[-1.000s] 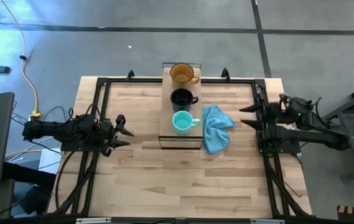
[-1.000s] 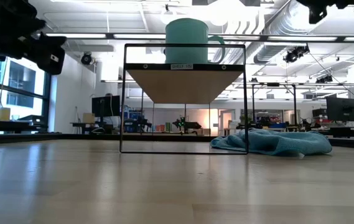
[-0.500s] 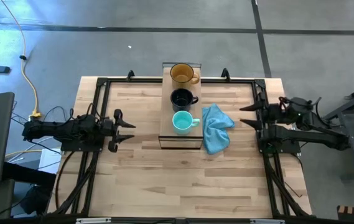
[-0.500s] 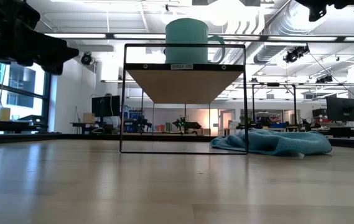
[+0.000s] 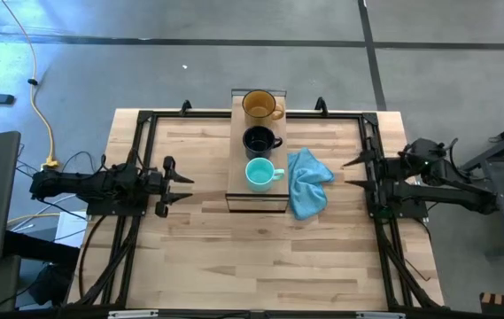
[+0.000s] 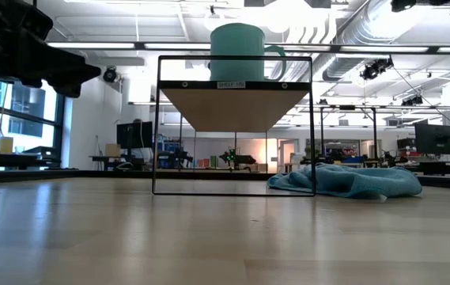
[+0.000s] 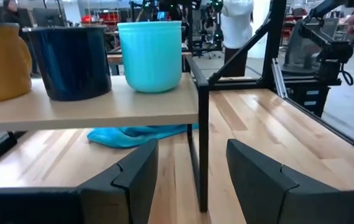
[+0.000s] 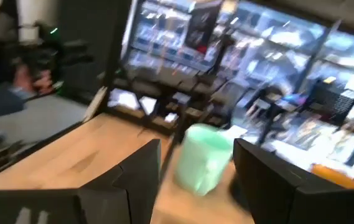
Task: Stack small to large cups/mugs on shelf
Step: Return to Home Position
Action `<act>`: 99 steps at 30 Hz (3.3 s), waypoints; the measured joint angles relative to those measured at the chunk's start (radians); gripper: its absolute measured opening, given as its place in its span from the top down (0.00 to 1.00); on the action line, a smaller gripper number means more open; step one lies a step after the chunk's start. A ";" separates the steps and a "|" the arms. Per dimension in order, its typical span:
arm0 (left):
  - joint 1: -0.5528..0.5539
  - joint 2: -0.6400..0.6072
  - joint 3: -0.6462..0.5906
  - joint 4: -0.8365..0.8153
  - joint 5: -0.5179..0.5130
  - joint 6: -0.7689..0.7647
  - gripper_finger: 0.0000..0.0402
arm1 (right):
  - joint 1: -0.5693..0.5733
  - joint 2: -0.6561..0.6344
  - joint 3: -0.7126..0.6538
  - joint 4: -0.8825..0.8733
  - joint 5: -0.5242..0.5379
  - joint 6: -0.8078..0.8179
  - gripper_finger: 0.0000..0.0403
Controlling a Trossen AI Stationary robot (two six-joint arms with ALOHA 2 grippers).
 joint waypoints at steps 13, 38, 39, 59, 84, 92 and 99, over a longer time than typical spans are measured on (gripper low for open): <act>0.000 0.007 0.000 0.000 0.006 -0.057 0.55 | 0.004 -0.097 -0.276 0.390 -0.027 0.087 0.52; 0.000 0.006 0.000 0.000 0.007 -0.126 0.55 | 0.155 -0.039 -0.515 0.898 0.177 0.001 0.52; 0.000 0.006 0.000 0.000 0.007 -0.126 0.55 | 0.163 -0.026 -0.515 0.900 0.187 -0.001 0.52; 0.000 0.006 0.000 0.000 0.007 -0.154 0.55 | 0.177 0.019 -0.515 0.580 0.472 0.241 0.52; 0.000 0.006 0.000 0.000 0.007 -0.155 0.55 | 0.045 -0.105 -0.515 0.304 0.247 0.364 0.52; 0.000 0.006 0.000 0.000 0.007 -0.155 0.55 | 0.045 -0.151 -0.514 0.259 0.225 0.375 0.52; 0.000 0.006 0.000 0.000 0.007 -0.155 0.55 | 0.045 -0.151 -0.507 0.239 0.225 0.374 0.52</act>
